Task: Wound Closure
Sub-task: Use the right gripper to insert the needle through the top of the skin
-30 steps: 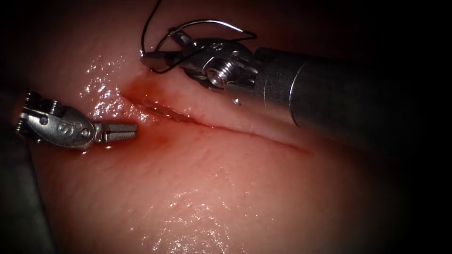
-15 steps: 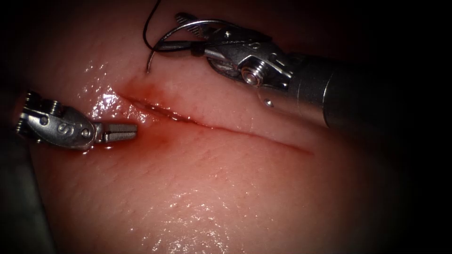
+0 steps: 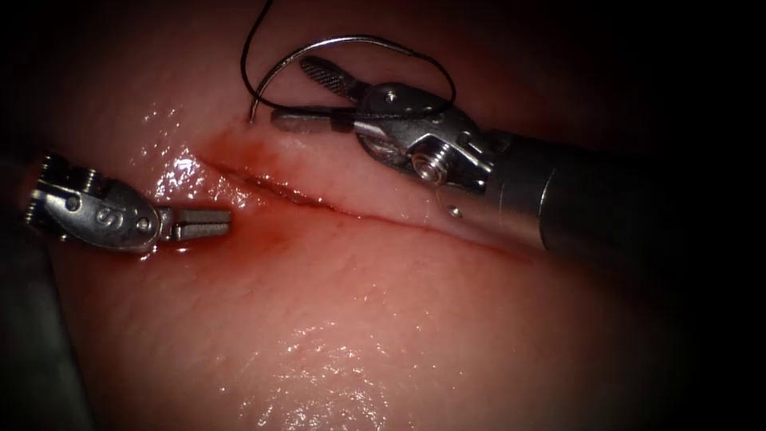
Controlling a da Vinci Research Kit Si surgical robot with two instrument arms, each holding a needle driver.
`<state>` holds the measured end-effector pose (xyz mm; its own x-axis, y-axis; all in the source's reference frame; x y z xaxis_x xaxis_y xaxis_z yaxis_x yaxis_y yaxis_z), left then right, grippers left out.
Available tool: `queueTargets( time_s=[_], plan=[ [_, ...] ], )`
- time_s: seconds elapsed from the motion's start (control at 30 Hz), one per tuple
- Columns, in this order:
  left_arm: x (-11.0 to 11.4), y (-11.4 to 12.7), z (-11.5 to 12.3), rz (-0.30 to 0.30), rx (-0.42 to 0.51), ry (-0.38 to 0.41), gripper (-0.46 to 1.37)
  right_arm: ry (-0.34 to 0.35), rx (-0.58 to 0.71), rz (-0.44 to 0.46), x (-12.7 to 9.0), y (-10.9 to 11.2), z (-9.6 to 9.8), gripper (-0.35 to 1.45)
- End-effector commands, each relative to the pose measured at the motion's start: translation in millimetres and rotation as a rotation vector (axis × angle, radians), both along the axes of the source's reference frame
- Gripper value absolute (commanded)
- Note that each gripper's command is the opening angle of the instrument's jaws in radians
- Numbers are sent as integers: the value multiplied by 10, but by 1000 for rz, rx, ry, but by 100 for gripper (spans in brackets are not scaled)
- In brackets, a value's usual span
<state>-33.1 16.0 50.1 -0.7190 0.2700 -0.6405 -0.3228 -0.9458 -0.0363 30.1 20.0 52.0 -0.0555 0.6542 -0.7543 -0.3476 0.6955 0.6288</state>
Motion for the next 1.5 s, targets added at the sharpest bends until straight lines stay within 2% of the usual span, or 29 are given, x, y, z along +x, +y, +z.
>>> queueTargets(
  time_s=[0.03,0.07,0.17,0.27,0.53,0.67,0.87,1.0,1.4,1.5],
  plan=[
    [0,0,0,4,6,-4,-35,39,21,9,0,-2,1,125],
    [0,0,0,4,6,-4,-35,77,31,27,-2,-2,1,125],
    [0,0,0,5,6,-4,-35,127,45,43,-6,-2,3,124],
    [0,0,-1,4,6,-3,-35,138,61,58,-9,2,8,123],
    [0,0,-1,4,6,-3,-35,231,112,140,-10,19,28,121],
    [0,0,-1,4,6,-3,-35,299,123,170,-9,27,24,121],
    [0,0,-1,8,3,-2,-35,350,117,193,-9,35,11,121],
    [0,0,-1,8,3,-2,-35,358,123,168,-7,36,2,121],
    [-1,0,-1,8,3,-2,-35,352,79,116,5,28,-4,119],
    [-1,0,-1,8,3,-2,-35,350,74,113,8,28,-6,111]
  ],
)
